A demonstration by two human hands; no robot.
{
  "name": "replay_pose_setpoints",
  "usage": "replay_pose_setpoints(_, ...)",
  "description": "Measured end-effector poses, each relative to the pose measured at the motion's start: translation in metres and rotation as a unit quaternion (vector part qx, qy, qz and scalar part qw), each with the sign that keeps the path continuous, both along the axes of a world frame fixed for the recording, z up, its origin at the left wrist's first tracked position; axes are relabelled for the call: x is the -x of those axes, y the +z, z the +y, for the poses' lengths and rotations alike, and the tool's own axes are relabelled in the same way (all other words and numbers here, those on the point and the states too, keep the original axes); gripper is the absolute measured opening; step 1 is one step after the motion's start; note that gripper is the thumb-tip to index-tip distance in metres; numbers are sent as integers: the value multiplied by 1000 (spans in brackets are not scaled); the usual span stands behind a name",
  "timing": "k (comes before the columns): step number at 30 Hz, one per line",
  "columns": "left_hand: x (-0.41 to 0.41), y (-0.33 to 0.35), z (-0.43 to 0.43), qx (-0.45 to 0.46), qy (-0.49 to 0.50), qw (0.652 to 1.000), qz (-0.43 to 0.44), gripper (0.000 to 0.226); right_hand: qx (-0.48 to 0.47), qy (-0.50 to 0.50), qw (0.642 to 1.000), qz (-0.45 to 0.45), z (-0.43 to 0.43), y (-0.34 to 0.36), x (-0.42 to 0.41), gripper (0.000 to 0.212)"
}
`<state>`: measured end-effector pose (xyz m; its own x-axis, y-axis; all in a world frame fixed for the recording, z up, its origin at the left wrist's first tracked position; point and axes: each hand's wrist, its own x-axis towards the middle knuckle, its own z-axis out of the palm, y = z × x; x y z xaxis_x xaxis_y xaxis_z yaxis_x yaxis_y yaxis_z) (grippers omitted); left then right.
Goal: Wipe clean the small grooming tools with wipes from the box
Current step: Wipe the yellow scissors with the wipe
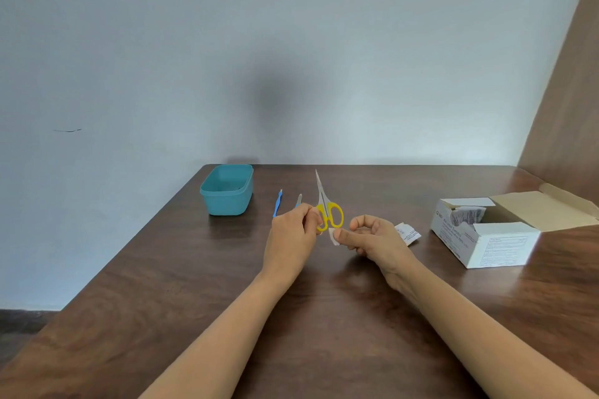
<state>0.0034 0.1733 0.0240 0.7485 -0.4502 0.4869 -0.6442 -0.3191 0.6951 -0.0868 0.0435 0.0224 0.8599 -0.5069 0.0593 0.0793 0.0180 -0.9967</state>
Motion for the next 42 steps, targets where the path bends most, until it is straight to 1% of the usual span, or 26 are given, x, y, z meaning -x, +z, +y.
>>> replay_pose_setpoints(3, -6, 4, 8, -25, 18, 999, -19, 27, -19, -3, 999, -41, 1, -4, -2, 26)
replay_pose_setpoints(6, -17, 8, 18, -56, 51, 997, -33, 26, -42, -18, 997, -64, -1, -7, -7, 23)
replay_pose_setpoints(10, -37, 29, 39, -112, 100, 987, -57, 24, -58, -28, 995, -72, -5, -12, -13, 23)
replay_pose_setpoints(13, -61, 55, 61, -168, 154, 971, -76, 25, -54, -31, 996, -67, -7, -14, -20, 23)
replay_pose_setpoints(18, -113, 90, 81, -303, 237, 917, -109, 24, -51, -69, 994, -61, -9, -11, -42, 24)
replay_pose_setpoints(22, -141, 99, 80, -430, 250, 855, -145, 18, -40, -107, 991, -72, -10, -10, -64, 28)
replay_pose_setpoints(26, -160, 95, 72, -499, 245, 808, -194, 16, -10, -122, 990, -71, -13, -11, -77, 28)
replay_pose_setpoints(28, -170, 89, 69, -515, 238, 796, -213, 17, 0, -125, 990, -70, -15, -11, -81, 29)
replay_pose_setpoints(32, -183, 82, 62, -512, 232, 791, -240, 12, 7, -126, 990, -70, -17, -13, -85, 28)
replay_pose_setpoints(34, -186, 78, 58, -515, 233, 786, -249, 24, 5, -124, 990, -72, -18, -14, -85, 27)
replay_pose_setpoints(35, -188, 76, 57, -516, 231, 785, -253, 23, 2, -122, 990, -73, -19, -15, -86, 27)
replay_pose_setpoints(37, -190, 74, 54, -527, 227, 779, -253, 14, 0, -119, 990, -77, -19, -15, -87, 27)
replay_pose_setpoints(40, -191, 71, 50, -554, 224, 763, -248, 20, -1, -116, 990, -79, -19, -16, -88, 26)
replay_pose_setpoints(42, -189, 68, 50, -553, 225, 760, -258, 21, 1, -117, 990, -77, -19, -16, -88, 26)
